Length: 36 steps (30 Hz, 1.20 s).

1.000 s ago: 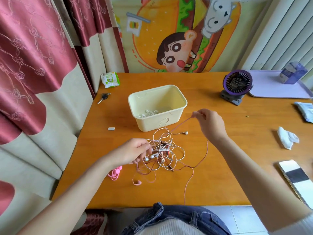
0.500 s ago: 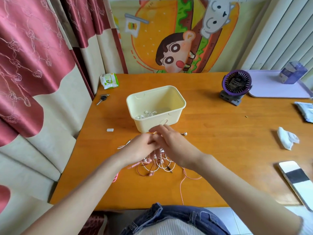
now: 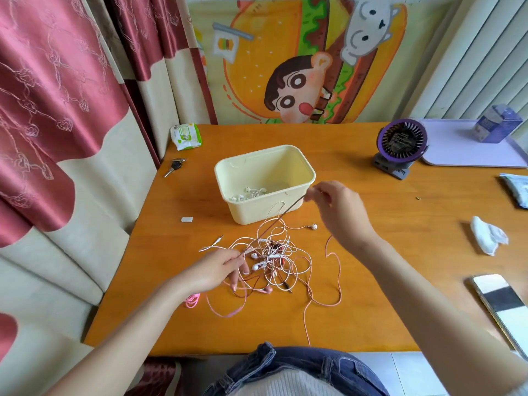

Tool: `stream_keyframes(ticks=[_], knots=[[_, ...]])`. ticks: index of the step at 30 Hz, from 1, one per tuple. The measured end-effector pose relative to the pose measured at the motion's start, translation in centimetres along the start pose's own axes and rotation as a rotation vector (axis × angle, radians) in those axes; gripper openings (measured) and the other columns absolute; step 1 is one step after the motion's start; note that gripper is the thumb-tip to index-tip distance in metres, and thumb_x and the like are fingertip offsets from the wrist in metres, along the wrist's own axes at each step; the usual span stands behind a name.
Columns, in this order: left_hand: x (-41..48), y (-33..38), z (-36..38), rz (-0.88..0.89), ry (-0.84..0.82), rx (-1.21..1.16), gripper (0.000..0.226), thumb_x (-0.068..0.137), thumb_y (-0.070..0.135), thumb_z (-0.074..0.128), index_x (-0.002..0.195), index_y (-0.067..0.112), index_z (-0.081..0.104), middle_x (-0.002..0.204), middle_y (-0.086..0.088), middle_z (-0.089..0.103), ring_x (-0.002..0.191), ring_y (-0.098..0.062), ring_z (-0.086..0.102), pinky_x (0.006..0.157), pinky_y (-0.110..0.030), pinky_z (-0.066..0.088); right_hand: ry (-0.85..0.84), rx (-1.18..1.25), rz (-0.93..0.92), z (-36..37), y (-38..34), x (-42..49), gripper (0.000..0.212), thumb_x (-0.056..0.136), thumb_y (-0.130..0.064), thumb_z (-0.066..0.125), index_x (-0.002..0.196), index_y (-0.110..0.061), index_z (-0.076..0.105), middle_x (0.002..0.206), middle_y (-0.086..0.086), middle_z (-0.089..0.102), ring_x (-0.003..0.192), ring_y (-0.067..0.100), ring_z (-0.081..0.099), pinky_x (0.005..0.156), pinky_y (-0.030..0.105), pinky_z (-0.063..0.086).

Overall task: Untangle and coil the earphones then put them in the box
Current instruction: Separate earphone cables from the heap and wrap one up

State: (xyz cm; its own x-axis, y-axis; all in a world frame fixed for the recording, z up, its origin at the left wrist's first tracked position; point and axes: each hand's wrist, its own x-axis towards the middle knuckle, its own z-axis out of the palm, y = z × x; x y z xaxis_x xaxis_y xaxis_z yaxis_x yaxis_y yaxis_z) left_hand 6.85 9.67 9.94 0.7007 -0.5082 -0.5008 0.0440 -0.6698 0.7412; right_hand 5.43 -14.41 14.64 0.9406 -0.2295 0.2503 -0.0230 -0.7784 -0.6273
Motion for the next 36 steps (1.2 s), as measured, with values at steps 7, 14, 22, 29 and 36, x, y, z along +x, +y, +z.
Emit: stream_keyframes(ticks=[7,14,22,29,36], knots=[[-0.7,1.1,0.0,0.025,0.058,0.003,0.028,0.1,0.014,0.04,0.095,0.004,0.066,0.075,-0.003,0.068,0.051,0.005,0.055,0.058,-0.018,0.042,-0.058,-0.224,0.135,0.4,2.7,0.1,0.023,0.097,-0.016,0.044,0.101,-0.012,0.067,0.107,0.011,0.056,0.098,0.03,0.053,0.073,0.035,0.041],[-0.8,4.5,0.7,0.165,0.107,-0.03,0.021,0.097,0.017,0.05,0.088,0.014,0.069,0.071,0.003,0.071,0.068,-0.008,0.065,0.062,-0.019,0.046,-0.365,0.047,-0.258,2.8,-2.9,-3.5,0.026,0.098,-0.015,0.044,0.121,-0.012,0.053,0.12,0.006,0.055,0.106,0.024,0.056,0.091,0.032,0.043],[-0.6,4.8,1.1,0.261,0.273,-0.167,0.017,0.092,0.017,0.058,0.087,0.016,0.041,0.073,-0.011,0.07,0.063,-0.028,0.069,0.065,-0.043,0.051,-0.507,-0.048,-0.218,3.7,-3.3,-4.1,0.023,0.099,-0.02,0.042,0.113,-0.009,0.056,0.111,0.009,0.055,0.098,0.027,0.057,0.082,0.041,0.046],[-0.9,3.5,0.5,0.211,0.135,-0.108,0.007,0.09,0.014,0.06,0.09,0.008,0.064,0.072,0.001,0.069,0.062,-0.01,0.06,0.052,-0.021,0.047,-0.326,-0.113,-0.183,1.4,-2.4,-2.7,0.015,0.082,-0.045,0.064,0.084,-0.031,0.069,0.066,-0.012,0.044,0.059,0.007,0.043,0.051,0.017,0.028],[-1.7,0.7,0.0,0.139,0.034,-0.08,0.015,0.092,0.015,0.058,0.087,0.01,0.07,0.07,-0.001,0.069,0.069,-0.012,0.062,0.071,-0.025,0.051,0.022,-0.003,0.014,-0.6,-0.4,-0.5,0.014,0.089,-0.03,0.06,0.087,-0.017,0.062,0.073,-0.008,0.051,0.068,0.017,0.046,0.058,0.029,0.03]])
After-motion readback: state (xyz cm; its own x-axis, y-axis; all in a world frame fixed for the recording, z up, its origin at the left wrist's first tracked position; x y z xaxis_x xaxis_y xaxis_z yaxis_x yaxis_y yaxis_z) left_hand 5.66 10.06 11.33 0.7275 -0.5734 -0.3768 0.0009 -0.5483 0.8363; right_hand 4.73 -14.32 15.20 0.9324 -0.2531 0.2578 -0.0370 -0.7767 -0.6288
